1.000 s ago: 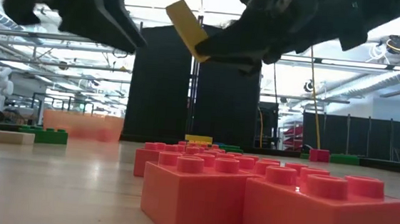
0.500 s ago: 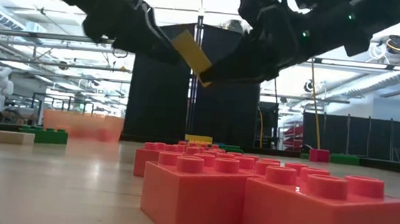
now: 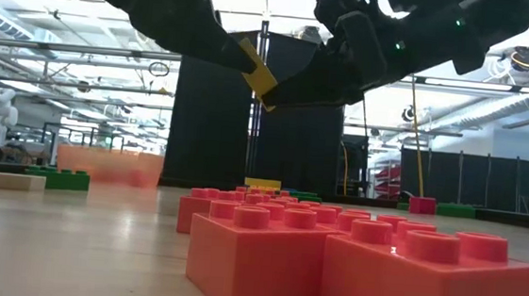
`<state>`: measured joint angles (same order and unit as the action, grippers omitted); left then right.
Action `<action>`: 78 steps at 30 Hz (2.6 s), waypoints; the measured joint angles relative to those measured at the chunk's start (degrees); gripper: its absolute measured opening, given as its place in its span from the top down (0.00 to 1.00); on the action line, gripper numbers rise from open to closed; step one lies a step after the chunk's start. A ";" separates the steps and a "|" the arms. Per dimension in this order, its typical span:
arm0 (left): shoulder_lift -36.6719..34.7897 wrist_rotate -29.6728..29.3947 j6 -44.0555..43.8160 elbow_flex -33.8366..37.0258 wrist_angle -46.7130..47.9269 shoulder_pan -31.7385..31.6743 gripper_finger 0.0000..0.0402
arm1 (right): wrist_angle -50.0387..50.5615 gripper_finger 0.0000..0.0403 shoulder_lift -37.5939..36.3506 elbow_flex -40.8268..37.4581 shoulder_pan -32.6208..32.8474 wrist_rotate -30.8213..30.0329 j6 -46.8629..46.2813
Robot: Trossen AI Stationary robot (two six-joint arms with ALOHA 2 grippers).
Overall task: Sort blocks by size
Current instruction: Put the yellow block into the yellow bin
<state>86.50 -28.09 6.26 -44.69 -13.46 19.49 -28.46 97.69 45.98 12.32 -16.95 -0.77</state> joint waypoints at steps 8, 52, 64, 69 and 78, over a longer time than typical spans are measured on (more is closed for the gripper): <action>0.00 2.88 -0.08 0.00 -0.11 -1.19 0.70 | -0.31 0.87 0.00 0.02 0.00 0.42 0.68; -22.61 22.44 -42.85 -6.45 55.66 22.67 0.87 | -1.39 0.56 0.02 0.07 -2.01 0.74 -5.44; -18.59 27.68 -50.06 -6.45 55.76 31.75 0.87 | -1.74 0.56 0.02 0.07 -1.99 0.55 -6.51; -16.38 29.45 -50.80 -6.45 52.91 33.86 0.87 | -1.74 0.56 0.02 0.07 -1.99 0.72 -8.02; -11.55 31.14 -51.14 -6.45 52.46 34.70 0.86 | -3.97 0.56 0.02 0.07 -1.99 0.74 -9.08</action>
<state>74.95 3.05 -44.88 -51.13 39.00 54.19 -32.42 97.71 46.04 10.33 -16.21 -9.85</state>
